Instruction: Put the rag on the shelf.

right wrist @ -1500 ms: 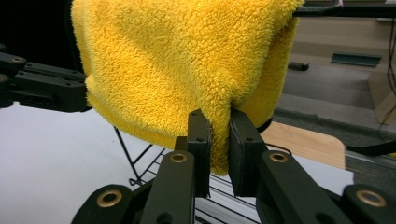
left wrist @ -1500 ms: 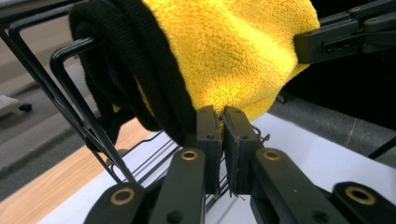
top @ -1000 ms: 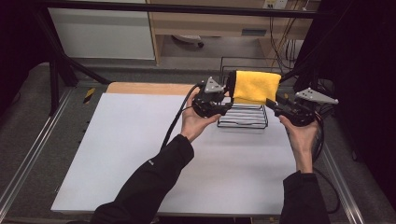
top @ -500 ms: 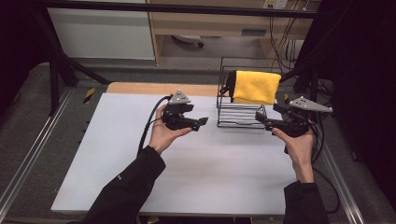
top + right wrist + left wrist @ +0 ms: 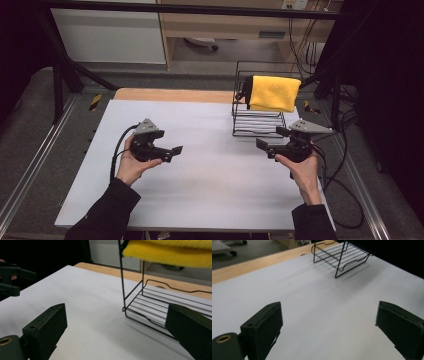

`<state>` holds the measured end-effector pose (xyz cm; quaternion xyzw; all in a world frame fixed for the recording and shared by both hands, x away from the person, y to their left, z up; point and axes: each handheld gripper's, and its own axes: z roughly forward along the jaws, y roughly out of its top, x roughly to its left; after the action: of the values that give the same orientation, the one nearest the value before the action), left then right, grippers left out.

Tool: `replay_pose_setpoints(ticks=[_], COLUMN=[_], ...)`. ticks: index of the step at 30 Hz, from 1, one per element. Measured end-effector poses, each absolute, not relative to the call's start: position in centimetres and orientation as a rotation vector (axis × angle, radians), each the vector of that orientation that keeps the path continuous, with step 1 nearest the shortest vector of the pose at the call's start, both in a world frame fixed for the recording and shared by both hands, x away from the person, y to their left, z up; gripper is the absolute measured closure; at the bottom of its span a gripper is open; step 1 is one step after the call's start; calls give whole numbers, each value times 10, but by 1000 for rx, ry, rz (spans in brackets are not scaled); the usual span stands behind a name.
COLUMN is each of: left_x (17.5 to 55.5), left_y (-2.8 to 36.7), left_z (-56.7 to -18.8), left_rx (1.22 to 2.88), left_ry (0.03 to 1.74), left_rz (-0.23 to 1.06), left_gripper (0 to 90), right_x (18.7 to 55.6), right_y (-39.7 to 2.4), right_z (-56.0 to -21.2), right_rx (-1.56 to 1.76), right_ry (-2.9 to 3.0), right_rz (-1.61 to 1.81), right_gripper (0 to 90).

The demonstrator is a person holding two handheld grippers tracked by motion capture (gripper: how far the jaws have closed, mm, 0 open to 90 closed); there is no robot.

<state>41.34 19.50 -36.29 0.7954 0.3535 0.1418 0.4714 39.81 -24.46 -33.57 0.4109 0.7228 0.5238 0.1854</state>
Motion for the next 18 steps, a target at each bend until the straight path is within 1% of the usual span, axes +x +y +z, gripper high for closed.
replay_pose_setpoints(ticks=[1, 2, 8, 18], left_x=[413, 407, 390, 372], left_y=[195, 207, 237, 266], left_z=[-363, -370, -391, -420], left_rx=[1948, 1947, 1951, 1975], left_ry=[866, 884, 935, 971], left_rz=[347, 355, 370, 373], left_gripper=[65, 65, 61, 77], right_x=[397, 395, 390, 380], right_y=[-243, -241, -238, -246], right_z=[-339, -343, -369, -417], right_rx=[1149, 1142, 1170, 1210], right_ry=[2044, 2057, 2101, 2208], right_rz=[1473, 1472, 1490, 1460], right_gripper=[39, 36, 19, 6])
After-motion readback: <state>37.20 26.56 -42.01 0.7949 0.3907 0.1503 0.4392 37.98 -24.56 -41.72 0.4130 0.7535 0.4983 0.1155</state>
